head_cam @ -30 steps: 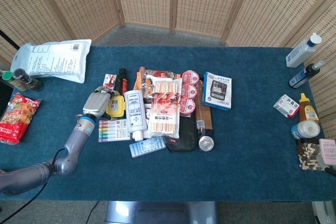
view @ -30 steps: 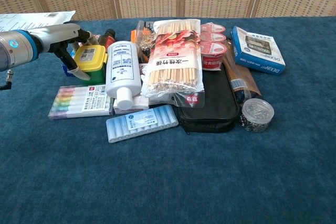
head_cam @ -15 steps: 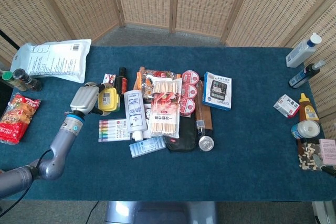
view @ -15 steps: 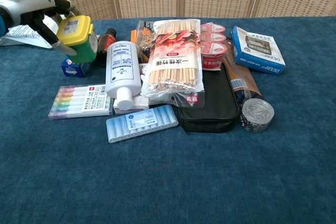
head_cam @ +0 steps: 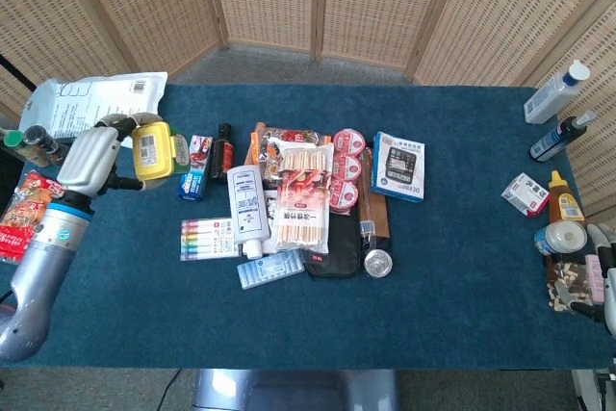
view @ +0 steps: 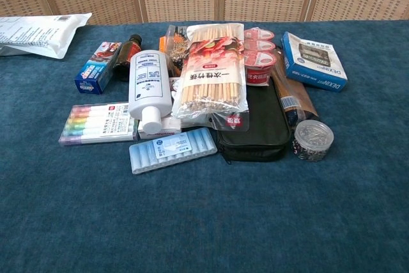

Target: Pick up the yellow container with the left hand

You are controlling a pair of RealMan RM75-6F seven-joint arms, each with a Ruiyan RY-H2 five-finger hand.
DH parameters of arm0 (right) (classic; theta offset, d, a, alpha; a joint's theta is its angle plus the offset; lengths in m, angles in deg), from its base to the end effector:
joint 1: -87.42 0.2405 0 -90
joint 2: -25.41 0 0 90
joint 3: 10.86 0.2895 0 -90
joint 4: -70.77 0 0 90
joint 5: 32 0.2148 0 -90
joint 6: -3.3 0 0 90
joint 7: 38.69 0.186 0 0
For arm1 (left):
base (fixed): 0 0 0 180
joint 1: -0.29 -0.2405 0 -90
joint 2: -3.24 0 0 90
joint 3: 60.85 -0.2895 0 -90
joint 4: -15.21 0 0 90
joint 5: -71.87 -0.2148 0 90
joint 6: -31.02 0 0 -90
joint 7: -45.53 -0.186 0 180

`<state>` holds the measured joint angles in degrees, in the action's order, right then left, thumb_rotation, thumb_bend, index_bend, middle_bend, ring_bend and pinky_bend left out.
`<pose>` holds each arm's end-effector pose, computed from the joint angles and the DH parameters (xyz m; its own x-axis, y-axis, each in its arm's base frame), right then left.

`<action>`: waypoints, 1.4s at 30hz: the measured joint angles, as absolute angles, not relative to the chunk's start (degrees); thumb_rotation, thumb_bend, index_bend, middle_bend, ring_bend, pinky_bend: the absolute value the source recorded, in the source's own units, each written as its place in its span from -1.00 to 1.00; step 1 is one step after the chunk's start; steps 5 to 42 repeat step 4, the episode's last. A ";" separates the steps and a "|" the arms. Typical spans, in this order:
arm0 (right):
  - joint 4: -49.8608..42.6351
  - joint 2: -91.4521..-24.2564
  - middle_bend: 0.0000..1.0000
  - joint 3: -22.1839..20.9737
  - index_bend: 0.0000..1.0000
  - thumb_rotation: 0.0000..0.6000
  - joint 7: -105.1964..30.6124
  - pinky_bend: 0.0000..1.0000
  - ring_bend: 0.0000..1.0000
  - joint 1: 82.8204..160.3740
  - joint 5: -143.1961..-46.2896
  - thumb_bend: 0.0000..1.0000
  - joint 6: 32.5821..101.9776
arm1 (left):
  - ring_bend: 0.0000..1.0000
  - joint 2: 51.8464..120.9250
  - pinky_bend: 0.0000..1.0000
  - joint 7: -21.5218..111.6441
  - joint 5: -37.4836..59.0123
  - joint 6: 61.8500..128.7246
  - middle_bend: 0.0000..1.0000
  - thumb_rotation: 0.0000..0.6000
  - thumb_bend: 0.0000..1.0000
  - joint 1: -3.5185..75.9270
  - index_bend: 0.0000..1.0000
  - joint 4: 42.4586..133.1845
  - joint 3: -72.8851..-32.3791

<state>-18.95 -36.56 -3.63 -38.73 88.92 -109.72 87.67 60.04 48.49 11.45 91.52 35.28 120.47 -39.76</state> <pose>-0.3836 -0.2188 0.2118 0.4552 0.0419 0.8894 -0.8778 0.1887 0.4404 -0.1652 0.4150 0.1923 0.0949 0.0566 0.9939 0.9737 -0.2129 -0.0809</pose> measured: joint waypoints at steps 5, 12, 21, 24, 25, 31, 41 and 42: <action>-18.85 -36.81 -0.79 -3.48 -1.00 0.66 -38.97 -1.00 -1.00 89.30 -109.55 -0.47 87.24 | 0.39 56.58 -0.63 51.71 9.64 93.13 0.00 1.00 -0.48 33.24 -0.10 123.46 -38.60; -18.85 -36.81 -0.79 -3.48 -1.00 0.66 -38.97 -1.00 -1.00 89.30 -109.55 -0.47 87.24 | 0.39 56.58 -0.63 51.71 9.64 93.13 0.00 1.00 -0.48 33.24 -0.10 123.46 -38.60; -18.85 -36.81 -0.79 -3.48 -1.00 0.66 -38.97 -1.00 -1.00 89.30 -109.55 -0.47 87.24 | 0.39 56.58 -0.63 51.71 9.64 93.13 0.00 1.00 -0.48 33.24 -0.10 123.46 -38.60; -18.85 -36.81 -0.79 -3.48 -1.00 0.66 -38.97 -1.00 -1.00 89.30 -109.55 -0.47 87.24 | 0.39 56.58 -0.63 51.71 9.64 93.13 0.00 1.00 -0.48 33.24 -0.10 123.46 -38.60; -18.85 -36.81 -0.79 -3.48 -1.00 0.66 -38.97 -1.00 -1.00 89.30 -109.55 -0.47 87.24 | 0.39 56.58 -0.63 51.71 9.64 93.13 0.00 1.00 -0.48 33.24 -0.10 123.46 -38.60; -18.85 -36.81 -0.79 -3.48 -1.00 0.66 -38.97 -1.00 -1.00 89.30 -109.55 -0.47 87.24 | 0.39 56.58 -0.63 51.71 9.64 93.13 0.00 1.00 -0.48 33.24 -0.10 123.46 -38.60; -18.85 -36.81 -0.79 -3.48 -1.00 0.66 -38.97 -1.00 -1.00 89.30 -109.55 -0.47 87.24 | 0.39 56.58 -0.63 51.71 9.64 93.13 0.00 1.00 -0.48 33.24 -0.10 123.46 -38.60; -18.85 -36.81 -0.79 -3.48 -1.00 0.66 -38.97 -1.00 -1.00 89.30 -109.55 -0.47 87.24 | 0.39 56.58 -0.63 51.71 9.64 93.13 0.00 1.00 -0.48 33.24 -0.10 123.46 -38.60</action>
